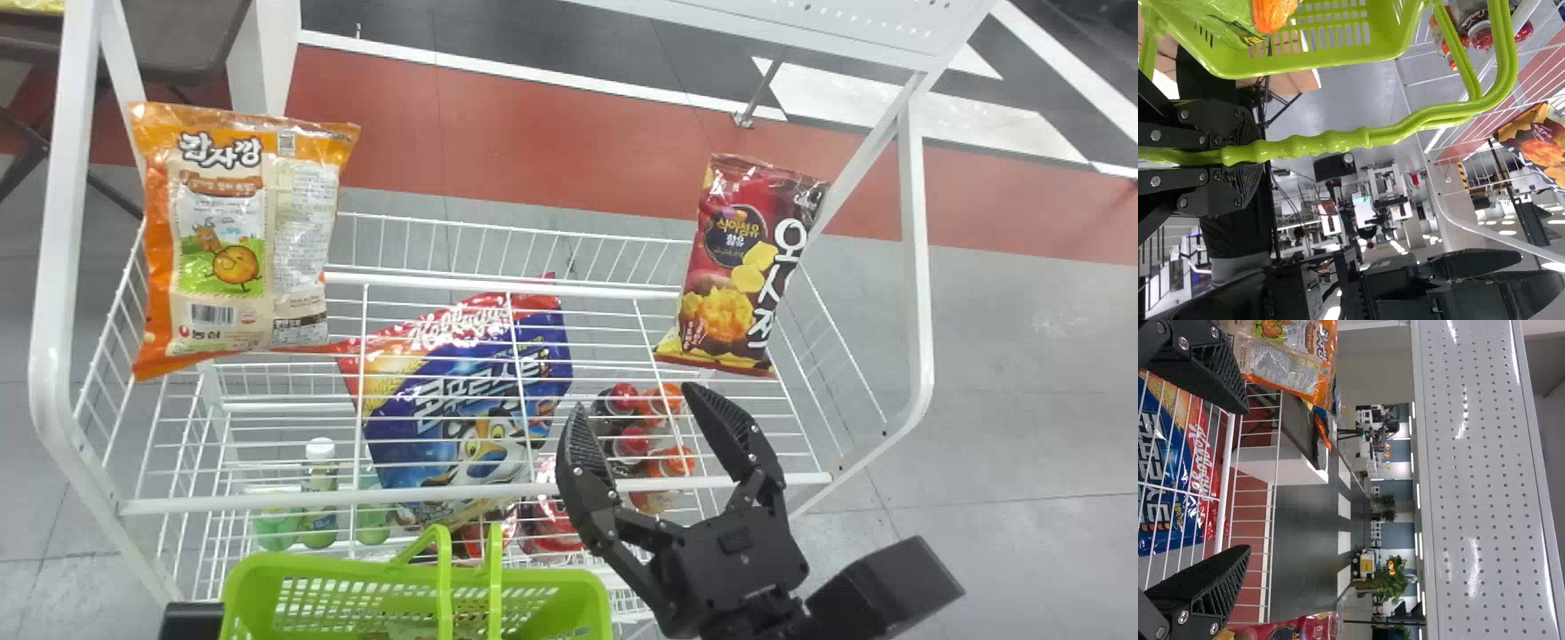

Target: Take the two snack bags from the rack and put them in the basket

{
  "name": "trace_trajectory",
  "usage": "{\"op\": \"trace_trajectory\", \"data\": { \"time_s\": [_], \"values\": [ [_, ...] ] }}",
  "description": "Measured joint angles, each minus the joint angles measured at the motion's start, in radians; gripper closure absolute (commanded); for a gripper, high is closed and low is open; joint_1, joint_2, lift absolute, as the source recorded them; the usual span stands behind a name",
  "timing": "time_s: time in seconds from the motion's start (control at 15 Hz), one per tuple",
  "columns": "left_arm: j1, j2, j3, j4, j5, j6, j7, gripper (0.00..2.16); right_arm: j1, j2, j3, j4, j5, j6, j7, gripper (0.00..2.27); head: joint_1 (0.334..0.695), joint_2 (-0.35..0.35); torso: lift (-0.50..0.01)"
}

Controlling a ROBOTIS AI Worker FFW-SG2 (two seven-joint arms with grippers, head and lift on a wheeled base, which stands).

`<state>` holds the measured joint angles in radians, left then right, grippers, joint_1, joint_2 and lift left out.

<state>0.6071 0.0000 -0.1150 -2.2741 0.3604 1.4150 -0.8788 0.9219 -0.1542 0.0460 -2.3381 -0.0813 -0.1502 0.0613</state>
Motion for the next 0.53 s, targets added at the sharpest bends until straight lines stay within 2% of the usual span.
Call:
{"op": "trace_trajectory", "data": {
  "time_s": [0.53],
  "values": [
    [0.011, 0.0, 0.008, -0.002, 0.0, -0.009, -0.006, 1.51, -0.001, 0.0, -0.012, 0.003, -0.009, -0.016, 0.003, 0.09, 0.695, -0.35, -0.01]
  ]
}}
